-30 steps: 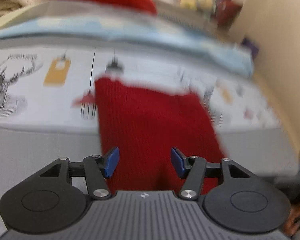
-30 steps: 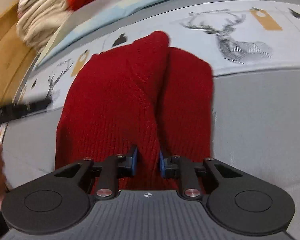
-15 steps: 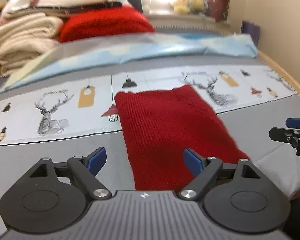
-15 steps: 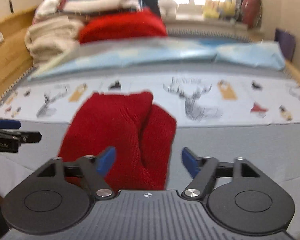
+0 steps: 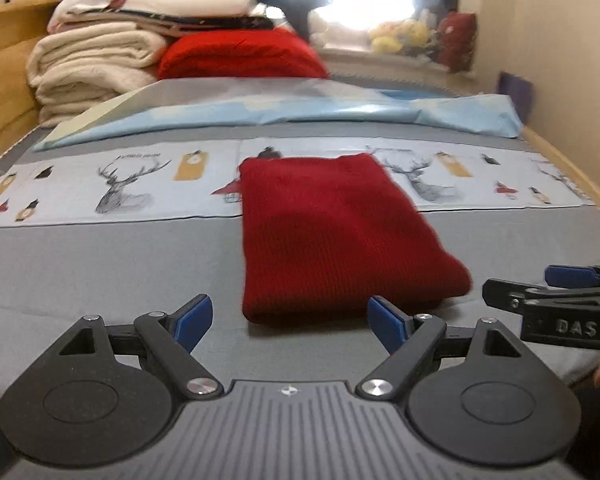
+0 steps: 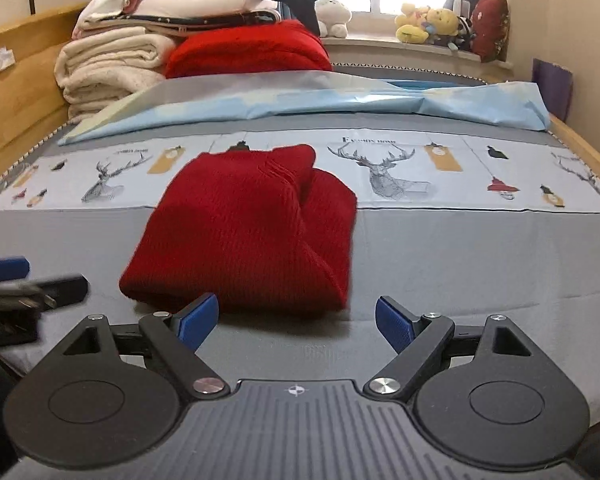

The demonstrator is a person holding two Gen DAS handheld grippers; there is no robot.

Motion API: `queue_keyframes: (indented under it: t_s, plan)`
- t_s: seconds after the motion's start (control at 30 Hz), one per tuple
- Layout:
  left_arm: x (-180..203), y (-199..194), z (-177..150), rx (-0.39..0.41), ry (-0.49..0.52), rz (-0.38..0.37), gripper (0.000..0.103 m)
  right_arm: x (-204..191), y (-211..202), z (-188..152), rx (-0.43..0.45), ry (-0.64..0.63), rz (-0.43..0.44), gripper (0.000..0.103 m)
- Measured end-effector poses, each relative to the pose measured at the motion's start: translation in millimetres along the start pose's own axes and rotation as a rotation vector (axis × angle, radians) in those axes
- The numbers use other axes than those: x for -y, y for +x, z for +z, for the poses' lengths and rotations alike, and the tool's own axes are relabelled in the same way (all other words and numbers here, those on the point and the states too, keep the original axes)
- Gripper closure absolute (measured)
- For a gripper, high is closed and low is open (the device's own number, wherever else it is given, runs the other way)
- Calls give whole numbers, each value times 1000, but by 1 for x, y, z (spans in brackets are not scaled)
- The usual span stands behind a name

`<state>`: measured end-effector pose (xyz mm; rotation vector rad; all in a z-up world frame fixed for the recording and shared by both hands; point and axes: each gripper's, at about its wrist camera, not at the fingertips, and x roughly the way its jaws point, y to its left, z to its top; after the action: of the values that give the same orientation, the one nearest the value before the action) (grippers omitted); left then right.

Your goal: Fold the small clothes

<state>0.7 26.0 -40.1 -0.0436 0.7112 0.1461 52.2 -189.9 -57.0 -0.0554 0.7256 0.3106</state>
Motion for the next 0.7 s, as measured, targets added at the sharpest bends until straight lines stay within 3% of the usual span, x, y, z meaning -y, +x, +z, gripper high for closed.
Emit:
queue_keyframes:
  t_s: [0.1,0.3,0.7]
  plan:
    - [-4,10,6,21,-20,-18,14,-7,8,3,15,-11,9,16]
    - [-12,24,8,-20,-64,-15,14,-17,15,5,41,-25,5,16]
    - [-4,17,4,33,-20,-14,14,-25,10,6,81,-51,-3,16]
